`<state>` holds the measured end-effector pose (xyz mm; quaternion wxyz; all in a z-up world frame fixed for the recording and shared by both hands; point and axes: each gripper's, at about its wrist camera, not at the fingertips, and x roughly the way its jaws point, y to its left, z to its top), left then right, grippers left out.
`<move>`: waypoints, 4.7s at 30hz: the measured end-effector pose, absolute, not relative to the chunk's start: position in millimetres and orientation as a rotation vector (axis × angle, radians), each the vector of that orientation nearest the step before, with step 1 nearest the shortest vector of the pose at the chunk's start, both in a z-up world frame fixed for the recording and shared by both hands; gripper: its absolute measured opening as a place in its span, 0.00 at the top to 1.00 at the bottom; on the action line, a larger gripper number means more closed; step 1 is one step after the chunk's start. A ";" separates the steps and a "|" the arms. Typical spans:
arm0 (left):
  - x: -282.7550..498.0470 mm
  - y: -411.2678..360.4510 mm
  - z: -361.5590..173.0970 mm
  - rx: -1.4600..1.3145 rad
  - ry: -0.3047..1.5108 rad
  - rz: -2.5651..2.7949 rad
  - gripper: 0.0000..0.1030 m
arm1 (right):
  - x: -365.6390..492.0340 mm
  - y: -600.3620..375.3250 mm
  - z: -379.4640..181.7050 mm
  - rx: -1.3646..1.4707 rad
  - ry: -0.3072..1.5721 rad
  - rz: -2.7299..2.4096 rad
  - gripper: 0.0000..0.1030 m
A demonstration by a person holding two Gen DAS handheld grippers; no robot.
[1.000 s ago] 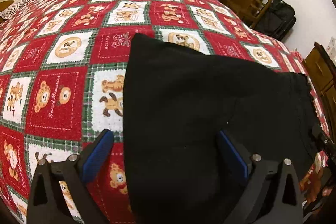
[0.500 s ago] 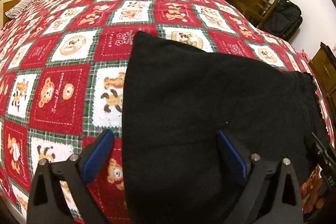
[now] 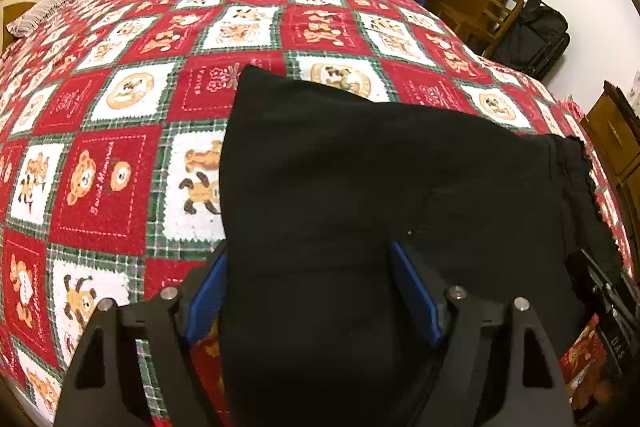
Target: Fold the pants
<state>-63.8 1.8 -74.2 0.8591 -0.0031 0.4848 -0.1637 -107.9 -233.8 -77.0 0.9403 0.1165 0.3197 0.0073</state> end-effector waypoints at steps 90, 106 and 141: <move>-27.6 92.7 -37.9 -0.163 1.003 -0.405 0.48 | -52.4 -233.7 -85.2 0.497 0.790 0.162 0.42; -41.4 62.9 -55.2 -0.261 1.036 -0.490 0.83 | -63.7 -203.9 -61.3 0.315 0.708 0.214 0.79; 67.1 234.2 -31.9 -0.198 0.934 0.060 0.81 | 166.8 -31.1 -17.4 0.089 0.636 0.520 0.73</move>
